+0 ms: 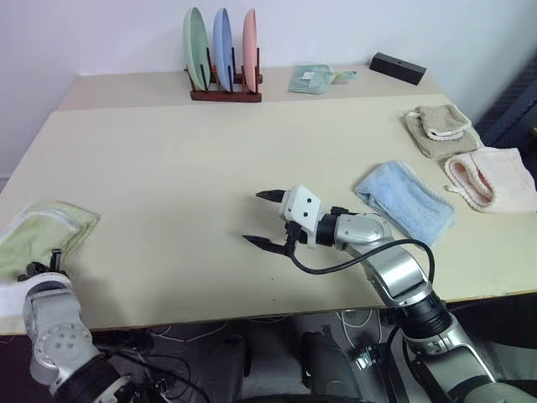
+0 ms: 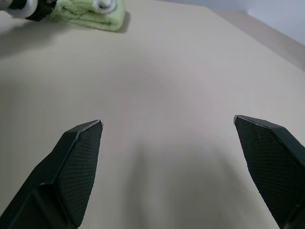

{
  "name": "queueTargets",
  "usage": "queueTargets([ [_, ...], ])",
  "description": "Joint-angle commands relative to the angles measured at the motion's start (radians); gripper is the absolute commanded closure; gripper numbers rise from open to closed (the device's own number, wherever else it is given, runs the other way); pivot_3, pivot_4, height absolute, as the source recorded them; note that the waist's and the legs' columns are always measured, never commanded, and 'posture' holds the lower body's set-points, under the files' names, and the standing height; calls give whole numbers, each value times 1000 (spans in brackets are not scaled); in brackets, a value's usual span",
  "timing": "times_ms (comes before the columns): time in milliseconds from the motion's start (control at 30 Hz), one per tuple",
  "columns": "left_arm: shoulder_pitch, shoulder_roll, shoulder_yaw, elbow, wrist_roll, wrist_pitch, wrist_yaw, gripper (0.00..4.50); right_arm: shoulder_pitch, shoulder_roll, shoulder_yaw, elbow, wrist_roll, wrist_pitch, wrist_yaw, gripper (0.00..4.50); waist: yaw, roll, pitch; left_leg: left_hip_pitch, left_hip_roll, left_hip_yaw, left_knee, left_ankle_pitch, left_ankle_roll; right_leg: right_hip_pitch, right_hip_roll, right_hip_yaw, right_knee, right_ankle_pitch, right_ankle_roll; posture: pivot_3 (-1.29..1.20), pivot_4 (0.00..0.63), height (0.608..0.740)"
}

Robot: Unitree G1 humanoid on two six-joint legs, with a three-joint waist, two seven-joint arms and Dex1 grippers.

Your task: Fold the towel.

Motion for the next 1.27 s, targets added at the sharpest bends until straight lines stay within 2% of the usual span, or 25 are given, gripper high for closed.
queueTargets([
  [33,35,-26,-14,-79,-33,-44,20,2873,-31,7,5,14,-4,-42,17,0,0,0,0,0,0,0,0,0,0,0,0,0,0,0,0,0,150,737],
  [167,69,-33,-12,-134,-48,-84,56,1014,-46,5,11,56,-8,-78,37,0,1,0,0,0,0,0,0,0,0,0,0,0,0,0,0,0,150,737],
  [267,98,-6,-1,-166,-46,-116,67,1014,-49,7,9,65,-5,-88,46,0,0,0,0,0,0,0,0,0,0,0,1,0,0,0,0,0,150,737],
  [400,175,173,-47,-236,70,-86,-21,1014,-63,14,-35,76,34,-60,49,0,-1,-1,0,0,1,0,0,0,0,0,3,0,0,0,-1,0,150,737],
  [467,228,287,-124,-267,145,-45,-123,1014,-67,10,-59,84,45,-49,42,0,3,-1,0,0,1,1,-1,0,0,0,3,0,0,0,-1,0,150,737],
  [567,271,402,-276,-323,226,1,-250,1014,-82,-5,-118,119,67,-32,31,0,6,1,0,0,0,2,0,0,0,1,3,1,-1,-2,-4,0,150,737],
  [633,301,498,-425,-364,296,31,-387,1014,-94,-6,-178,147,94,11,-4,0,4,1,0,0,0,2,0,0,0,2,3,1,-1,-2,-4,0,150,737],
  [733,299,588,-600,-360,418,32,-509,1014,-103,-22,-241,205,103,44,-41,0,-2,1,0,0,1,3,-2,0,0,0,3,1,0,-2,-4,0,150,737],
  [900,234,595,-736,-257,524,-2,-623,1014,-72,-72,-269,262,55,39,-86,0,-24,4,1,0,2,4,-5,0,0,-3,4,2,0,-1,-3,0,150,737],
  [1267,148,481,-812,-167,649,-34,-681,1014,-67,-83,-281,301,46,23,-114,0,-22,4,1,0,2,4,-4,0,0,-3,4,2,0,-1,-2,0,150,737],
])
